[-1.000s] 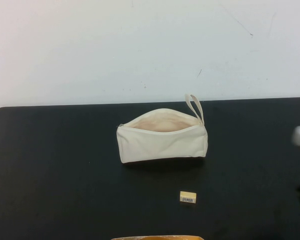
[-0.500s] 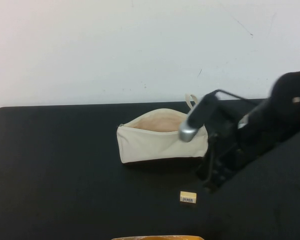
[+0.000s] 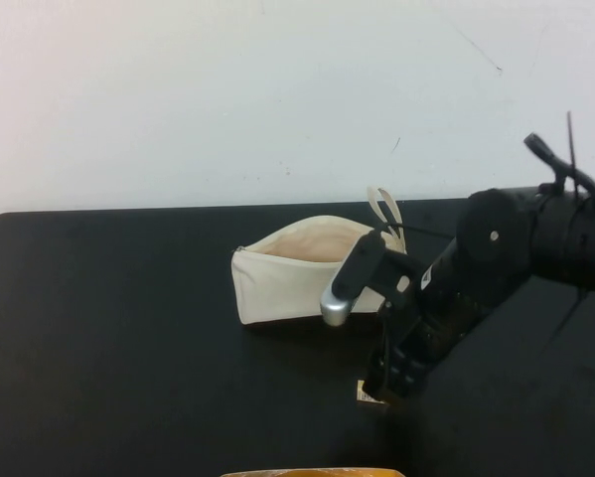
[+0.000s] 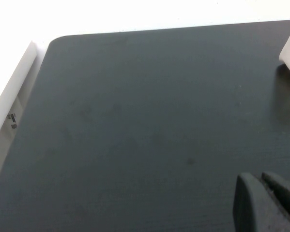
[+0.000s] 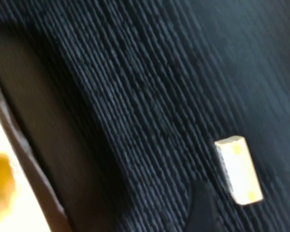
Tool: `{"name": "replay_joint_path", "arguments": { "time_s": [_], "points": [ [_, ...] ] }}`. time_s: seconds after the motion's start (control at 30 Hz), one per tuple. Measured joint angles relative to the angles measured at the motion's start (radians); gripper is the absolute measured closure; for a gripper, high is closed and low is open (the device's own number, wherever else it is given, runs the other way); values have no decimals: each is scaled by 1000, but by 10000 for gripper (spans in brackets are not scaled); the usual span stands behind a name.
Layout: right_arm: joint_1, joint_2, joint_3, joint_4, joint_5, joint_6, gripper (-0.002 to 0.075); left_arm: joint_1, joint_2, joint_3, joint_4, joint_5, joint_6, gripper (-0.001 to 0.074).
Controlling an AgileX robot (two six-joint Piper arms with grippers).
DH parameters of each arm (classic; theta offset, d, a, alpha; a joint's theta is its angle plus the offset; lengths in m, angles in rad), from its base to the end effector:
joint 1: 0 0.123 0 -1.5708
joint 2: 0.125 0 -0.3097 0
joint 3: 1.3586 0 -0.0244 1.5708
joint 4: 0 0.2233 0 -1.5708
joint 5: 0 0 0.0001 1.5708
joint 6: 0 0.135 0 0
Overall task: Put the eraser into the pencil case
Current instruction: Pick up the eraser from the table
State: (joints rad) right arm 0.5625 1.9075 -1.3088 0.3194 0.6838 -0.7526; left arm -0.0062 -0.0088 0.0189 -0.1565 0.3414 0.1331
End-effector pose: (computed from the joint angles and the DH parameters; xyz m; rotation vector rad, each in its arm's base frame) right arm 0.3208 0.2339 0.1904 -1.4345 2.3271 0.2906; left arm 0.0433 -0.0073 0.1656 0.0291 1.8311 -0.0624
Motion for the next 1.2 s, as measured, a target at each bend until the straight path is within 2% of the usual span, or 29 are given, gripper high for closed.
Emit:
{"name": "replay_joint_path", "arguments": {
  "time_s": [0.5, 0.63, 0.8, 1.0, 1.2],
  "points": [
    [0, 100, -3, 25, -73, -102, 321, 0, 0, 0, 0, 0, 0, 736],
    [0, 128, -5, 36, -73, -104, 405, 0, 0, 0, 0, 0, 0, 736],
    [0, 128, -9, 38, -57, -104, 610, 0, 0, 0, 0, 0, 0, 736],
    [0, 130, -93, 104, 75, -104, 608, 0, 0, 0, 0, 0, 0, 736],
    [0, 128, -323, 216, 289, -104, 608, 0, 0, 0, 0, 0, 0, 736]
  ]
}}
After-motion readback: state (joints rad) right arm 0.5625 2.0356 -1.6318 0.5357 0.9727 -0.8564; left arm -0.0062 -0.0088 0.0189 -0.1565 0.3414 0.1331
